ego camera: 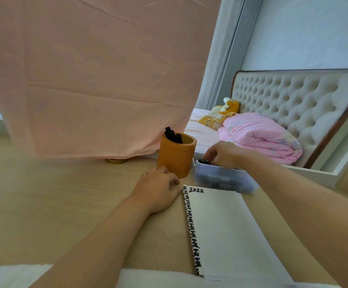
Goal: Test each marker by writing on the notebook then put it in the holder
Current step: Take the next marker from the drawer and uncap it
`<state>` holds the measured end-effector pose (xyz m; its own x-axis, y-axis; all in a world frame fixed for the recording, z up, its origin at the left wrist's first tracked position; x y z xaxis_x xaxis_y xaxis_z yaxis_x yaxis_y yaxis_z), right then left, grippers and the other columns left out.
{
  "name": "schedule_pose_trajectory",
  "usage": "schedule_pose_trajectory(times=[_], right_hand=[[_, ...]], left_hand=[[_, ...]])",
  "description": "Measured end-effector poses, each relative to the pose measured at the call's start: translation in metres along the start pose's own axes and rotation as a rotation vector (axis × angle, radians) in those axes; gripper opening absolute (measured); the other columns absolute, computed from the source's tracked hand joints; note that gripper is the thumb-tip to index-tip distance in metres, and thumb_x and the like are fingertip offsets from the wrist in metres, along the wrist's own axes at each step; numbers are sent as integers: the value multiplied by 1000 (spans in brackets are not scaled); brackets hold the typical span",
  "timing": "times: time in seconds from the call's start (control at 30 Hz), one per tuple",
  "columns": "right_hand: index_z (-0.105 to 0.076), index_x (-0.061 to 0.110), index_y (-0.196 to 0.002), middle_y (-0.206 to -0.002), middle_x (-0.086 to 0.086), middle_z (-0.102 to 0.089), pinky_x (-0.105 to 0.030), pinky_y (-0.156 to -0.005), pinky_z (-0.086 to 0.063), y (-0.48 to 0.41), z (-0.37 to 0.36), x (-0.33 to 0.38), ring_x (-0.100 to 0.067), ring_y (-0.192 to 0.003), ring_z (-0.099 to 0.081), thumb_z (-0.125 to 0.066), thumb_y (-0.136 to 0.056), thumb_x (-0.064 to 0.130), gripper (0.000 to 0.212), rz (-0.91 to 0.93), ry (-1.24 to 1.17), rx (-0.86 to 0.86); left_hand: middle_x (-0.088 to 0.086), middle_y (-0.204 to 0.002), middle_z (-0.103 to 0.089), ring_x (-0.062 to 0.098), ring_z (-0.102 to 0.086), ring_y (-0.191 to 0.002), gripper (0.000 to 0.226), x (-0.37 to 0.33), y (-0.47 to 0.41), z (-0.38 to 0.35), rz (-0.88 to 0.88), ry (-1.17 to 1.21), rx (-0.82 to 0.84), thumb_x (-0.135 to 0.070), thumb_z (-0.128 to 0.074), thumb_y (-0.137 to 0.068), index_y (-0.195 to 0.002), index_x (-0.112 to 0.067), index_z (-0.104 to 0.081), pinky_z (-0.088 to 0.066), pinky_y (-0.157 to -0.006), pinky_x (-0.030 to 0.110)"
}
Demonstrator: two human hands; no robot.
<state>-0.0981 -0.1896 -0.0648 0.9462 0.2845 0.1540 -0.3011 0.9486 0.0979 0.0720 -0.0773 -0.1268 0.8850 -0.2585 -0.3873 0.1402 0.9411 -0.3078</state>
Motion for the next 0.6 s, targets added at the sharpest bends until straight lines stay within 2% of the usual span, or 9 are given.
schedule_pose_trajectory(times=[0.13,0.23,0.47,0.6], right_hand=[[-65,23,-127,-117,1,-66,-27,-89,-56,-7,-7,4,-18,-103,-62,-61,-93,0,41,0,31,94],[-67,20,-123,-119,-3,-65,-31,-94,-56,-12,-11,4,-19,-104,-60,-61,-96,9,30,-22,122,115],[-73,19,-109,-106,-3,-67,-26,-83,-58,-15,-9,6,-19,-94,-62,-63,-95,11,19,15,122,37],[-72,19,-113,-108,-2,-68,-23,-81,-56,-12,-7,1,-18,-96,-64,-67,-93,9,24,5,40,13]], left_hand=[[-11,-127,-51,11,-40,-122,32,0,0,0,3,0,-1,-56,-53,-92,-117,-39,-61,-36,-103,37],[-11,-127,-51,11,-39,-122,32,0,0,0,5,4,-3,-56,-53,-92,-118,-39,-62,-35,-103,35],[-11,-126,-51,11,-40,-121,32,0,0,0,1,5,-2,-56,-53,-92,-118,-39,-62,-35,-103,36],[-12,-126,-51,10,-39,-121,32,0,0,0,1,4,3,-57,-53,-92,-118,-39,-61,-35,-104,37]])
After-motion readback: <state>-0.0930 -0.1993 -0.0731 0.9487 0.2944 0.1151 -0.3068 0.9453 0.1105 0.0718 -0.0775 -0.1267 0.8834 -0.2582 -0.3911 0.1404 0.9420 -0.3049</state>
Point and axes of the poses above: each hand's wrist, its own y-axis away from the middle knuckle, its own z-axis out of the back of the hand, x = y × z, the point moved 9 cm from there along -y, towards the middle knuckle
